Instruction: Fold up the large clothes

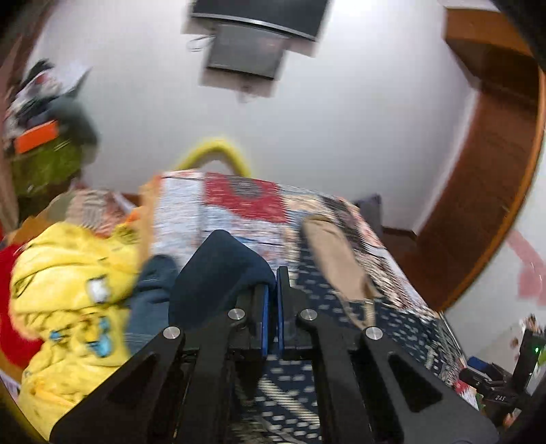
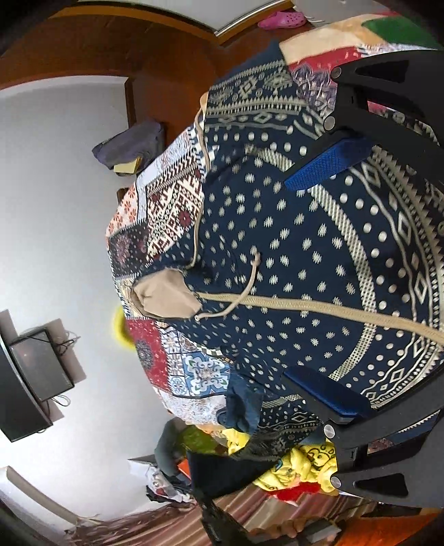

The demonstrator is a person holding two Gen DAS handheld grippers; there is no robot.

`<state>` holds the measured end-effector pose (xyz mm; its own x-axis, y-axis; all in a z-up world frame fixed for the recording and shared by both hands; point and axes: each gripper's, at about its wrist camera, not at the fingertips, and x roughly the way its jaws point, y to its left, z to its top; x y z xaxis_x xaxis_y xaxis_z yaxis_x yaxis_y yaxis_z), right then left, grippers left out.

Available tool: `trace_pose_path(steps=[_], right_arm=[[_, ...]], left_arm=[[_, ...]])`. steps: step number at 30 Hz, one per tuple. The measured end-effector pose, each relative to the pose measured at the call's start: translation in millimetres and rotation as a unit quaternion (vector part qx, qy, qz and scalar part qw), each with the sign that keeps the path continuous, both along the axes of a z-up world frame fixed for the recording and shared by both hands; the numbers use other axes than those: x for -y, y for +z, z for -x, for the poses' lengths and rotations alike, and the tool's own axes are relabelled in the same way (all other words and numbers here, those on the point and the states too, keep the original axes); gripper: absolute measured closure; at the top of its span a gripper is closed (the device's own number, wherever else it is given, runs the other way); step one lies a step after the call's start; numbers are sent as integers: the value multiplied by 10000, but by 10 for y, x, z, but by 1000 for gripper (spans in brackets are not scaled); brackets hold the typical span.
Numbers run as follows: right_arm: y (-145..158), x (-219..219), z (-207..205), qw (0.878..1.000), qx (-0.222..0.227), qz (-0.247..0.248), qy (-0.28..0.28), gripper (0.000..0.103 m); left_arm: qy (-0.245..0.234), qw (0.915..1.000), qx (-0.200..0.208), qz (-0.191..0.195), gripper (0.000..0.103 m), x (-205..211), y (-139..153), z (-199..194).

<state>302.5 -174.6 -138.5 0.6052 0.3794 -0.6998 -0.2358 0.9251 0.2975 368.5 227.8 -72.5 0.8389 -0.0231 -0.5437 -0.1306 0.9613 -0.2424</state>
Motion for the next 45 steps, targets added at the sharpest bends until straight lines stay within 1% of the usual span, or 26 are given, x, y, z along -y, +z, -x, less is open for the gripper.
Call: trace_pose_path(steps=[2, 4, 6, 8, 10, 11, 14, 18, 19, 21, 22, 24, 26, 27, 28, 29, 30, 31, 32, 34, 37, 39, 42, 45], right_arm=[[22, 105, 24, 10000, -11, -53, -43, 1], [31, 186, 58, 10000, -6, -54, -65, 1], [17, 256, 90, 10000, -17, -3, -56, 1], [-6, 323, 116, 9999, -22, 98, -60, 1], [-34, 396, 149, 9999, -45, 152, -31, 1], [-56, 430, 163, 9998, -80, 175, -20, 1], [-111, 513, 196, 9996, -150, 240, -4, 1], [-189, 564, 237, 9989, -236, 399, 26, 1], [-205, 563, 247, 9987, -256, 439, 46, 1], [-217, 553, 271, 9982, -275, 527, 72, 1], [-218, 534, 280, 9978, -271, 596, 88, 1], [-211, 495, 301, 9971, -249, 702, 133, 1], [-187, 437, 317, 9964, -215, 801, 197, 1], [-170, 404, 324, 9960, -198, 844, 226, 1], [-155, 370, 324, 9956, -183, 878, 257, 1], [-133, 322, 322, 9952, -164, 914, 302, 1], [-120, 288, 318, 9950, -149, 935, 331, 1], [-95, 226, 313, 9945, -118, 969, 380, 1], [-72, 157, 304, 9940, -86, 996, 434, 1], [-45, 23, 293, 9930, -66, 1040, 557, 1], [-31, -241, 264, 9907, -52, 1090, 810, 1], [-40, -468, 237, 9889, -19, 1096, 1003, 1], [-88, -827, 184, 9843, 37, 1144, 1346, 1], [-205, -1187, 107, 9786, 6, 1243, 1638, 2]], left_arm=[[-249, 9996, -80, -101, 101, 337, -46, -144], [-463, 9987, -207, -88, 101, 593, -147, -251], [-695, 9965, -462, 11, 101, 893, -344, -359], [-842, 9936, -750, 24, 101, 1140, -569, -447], [-1021, 9886, -1106, 32, 101, 1380, -808, -499], [-1136, 9846, -1325, 51, 101, 1513, -956, -518], [-1324, 9764, -1705, -59, 101, 1768, -1264, -540], [-1683, 9616, -2162, -173, 101, 2104, -1568, -482], [-1713, 9584, -2270, -250, 101, 2167, -1624, -469], [-1820, 9494, -2520, -448, 101, 2280, -1731, -419], [-1894, 9457, -2580, -559, 100, 2329, -1757, -376], [-2060, 9398, -2651, -636, 100, 2374, -1755, -296], [-2234, 9361, -2651, -595, 91, 2378, -1712, -174], [-2285, 9363, -2598, -599, 90, 2362, -1666, -108], [-2299, 9383, -2500, -649, 86, 2322, -1597, -29], [-2291, 9400, -2428, -707, 76, 2293, -1556, 8], [-2247, 9431, -2313, -812, 69, 2232, -1476, 83], [-2177, 9469, -2187, -902, 53, 2151, -1392, 153], [-2110, 9508, -2052, -963, 42, 2064, -1311, 200], [-1986, 9570, -1813, -1092, 40, 1874, -1170, 281], [-1739, 9612, -1659, -1355, 38, 1546, -1028, 367], [-1474, 9651, -1567, -1496, 35, 1254, -982, 421], [-1123, 9686, -1560, -1574, 33, 873, -1013, 473], [-836, 9724, -1668, -1401, 33, 501, -1129, 504]])
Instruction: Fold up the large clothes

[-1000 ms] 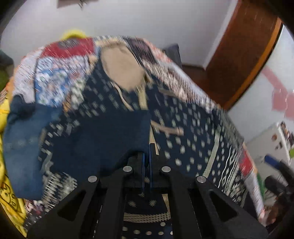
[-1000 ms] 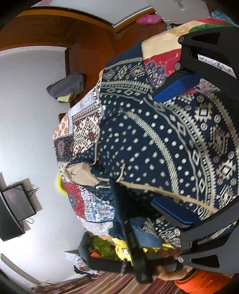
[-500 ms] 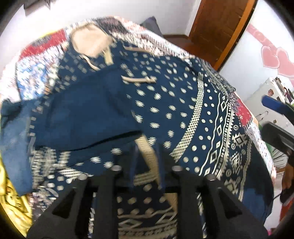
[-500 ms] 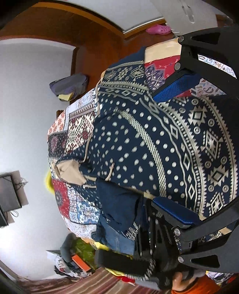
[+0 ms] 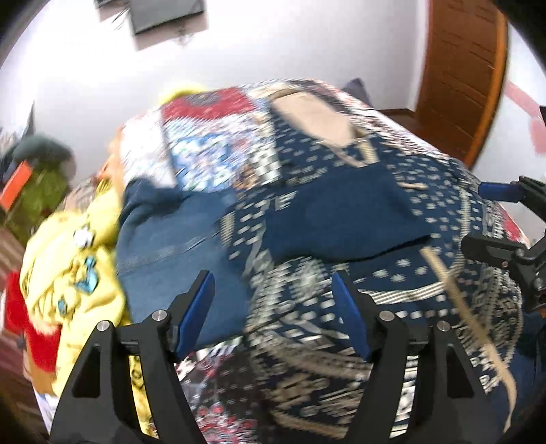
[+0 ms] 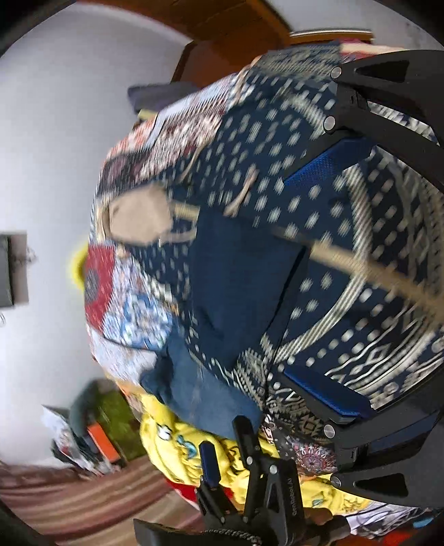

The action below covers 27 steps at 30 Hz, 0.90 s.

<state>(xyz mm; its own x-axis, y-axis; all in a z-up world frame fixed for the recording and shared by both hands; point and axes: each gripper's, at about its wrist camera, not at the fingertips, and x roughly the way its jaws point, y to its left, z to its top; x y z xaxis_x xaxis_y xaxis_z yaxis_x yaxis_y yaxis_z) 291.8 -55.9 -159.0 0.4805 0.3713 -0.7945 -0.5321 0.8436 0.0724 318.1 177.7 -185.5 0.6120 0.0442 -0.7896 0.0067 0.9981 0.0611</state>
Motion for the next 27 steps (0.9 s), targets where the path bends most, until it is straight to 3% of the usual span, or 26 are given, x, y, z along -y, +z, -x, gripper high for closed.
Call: trace_pose_path(steps=[7, 14, 21, 24, 27], right_arm=[[-446, -739, -217, 9963, -432, 374, 635, 28], [-826, -1219, -420, 9896, -505, 962, 939, 47], [-866, -1306, -531, 9899, -234, 1005, 975, 72], [-845, -1297, -559, 9910, -181, 962, 912, 89], [-709, -1186, -580, 9945, -155, 748, 717, 93]], left_arm=[[489, 9974, -290, 451, 33, -532, -432, -41], [596, 9934, -499, 841, 33, -658, -739, -161], [610, 9902, -652, 1073, 33, -587, -912, -259], [647, 9894, -744, 1066, 33, -550, -977, -294], [700, 9896, -781, 986, 32, -499, -1040, -299]])
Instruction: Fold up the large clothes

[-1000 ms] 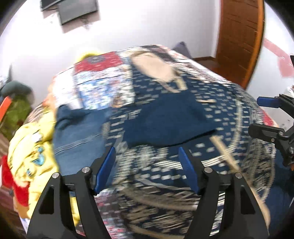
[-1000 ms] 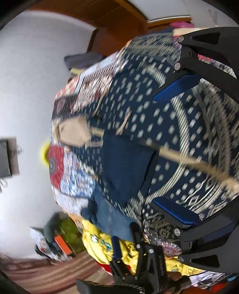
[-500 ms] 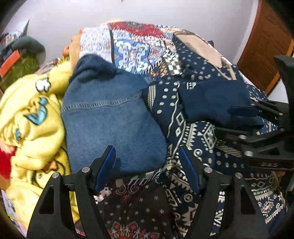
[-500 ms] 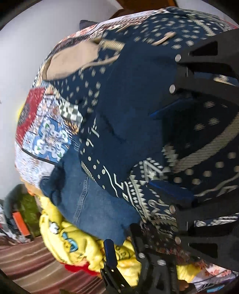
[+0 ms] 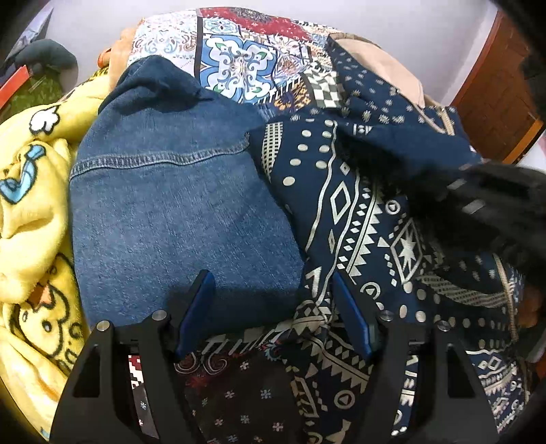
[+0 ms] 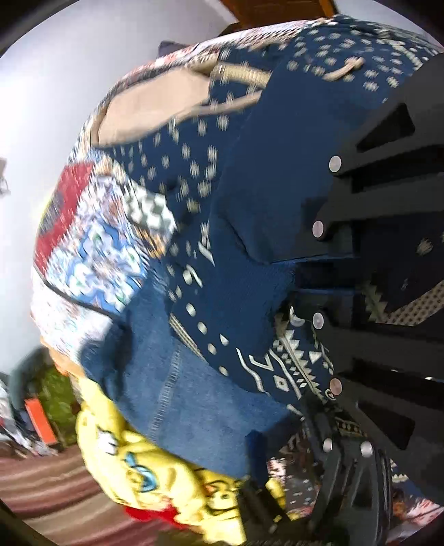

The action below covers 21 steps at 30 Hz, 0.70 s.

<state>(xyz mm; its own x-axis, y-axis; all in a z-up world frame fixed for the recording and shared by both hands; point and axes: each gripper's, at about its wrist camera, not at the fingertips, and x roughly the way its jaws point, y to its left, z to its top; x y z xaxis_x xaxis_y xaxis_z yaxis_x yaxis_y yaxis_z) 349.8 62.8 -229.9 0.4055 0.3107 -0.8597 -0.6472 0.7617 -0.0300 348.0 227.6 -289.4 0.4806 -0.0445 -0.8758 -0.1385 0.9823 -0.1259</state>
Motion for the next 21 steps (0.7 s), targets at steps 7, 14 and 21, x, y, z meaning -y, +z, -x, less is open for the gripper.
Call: trace_pose_path(steps=[7, 14, 21], right_arm=[[641, 773, 33, 9938, 372, -758, -729, 93], [1025, 1744, 30, 9780, 623, -1211, -1579, 93], [895, 2510, 7, 9641, 400, -1286, -2290, 93]], left_arm=[[137, 9995, -45, -281, 30, 67, -20, 14], [390, 9987, -169, -278, 28, 52, -35, -29], [578, 9971, -297, -399, 24, 68, -48, -40]])
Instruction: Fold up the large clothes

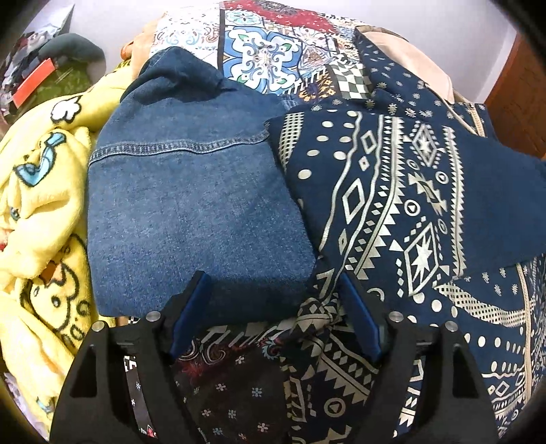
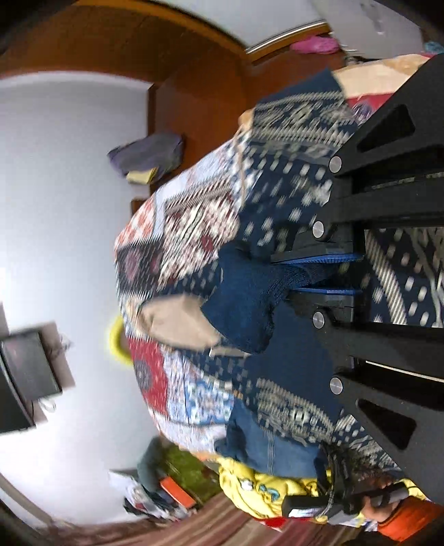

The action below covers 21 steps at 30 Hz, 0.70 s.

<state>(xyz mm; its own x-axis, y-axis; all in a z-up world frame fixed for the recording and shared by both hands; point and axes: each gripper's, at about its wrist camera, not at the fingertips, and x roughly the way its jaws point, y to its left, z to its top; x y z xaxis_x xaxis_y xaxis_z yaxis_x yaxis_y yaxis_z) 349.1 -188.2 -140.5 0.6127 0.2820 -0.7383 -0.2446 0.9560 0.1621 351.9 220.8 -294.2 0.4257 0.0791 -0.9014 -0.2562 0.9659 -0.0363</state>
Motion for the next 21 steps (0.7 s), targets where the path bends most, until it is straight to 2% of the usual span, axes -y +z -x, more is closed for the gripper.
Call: trace_pose_path(steps=[11, 15, 18, 21], right_arm=[[-656, 603, -61, 9945, -950, 210, -386, 93], [-713, 777, -93, 9919, -1188, -27, -442, 91], [-646, 880, -82, 9900, -1300, -206, -499, 86], [-499, 955, -53, 9902, -1274, -109, -554, 82]], left_arm=[[91, 9998, -107, -152, 18, 2, -18, -29], [56, 9995, -196, -248, 17, 17, 4, -65], [-57, 9982, -277, -533, 18, 86, 79, -100], [-289, 9953, -255, -884, 18, 197, 219, -98]])
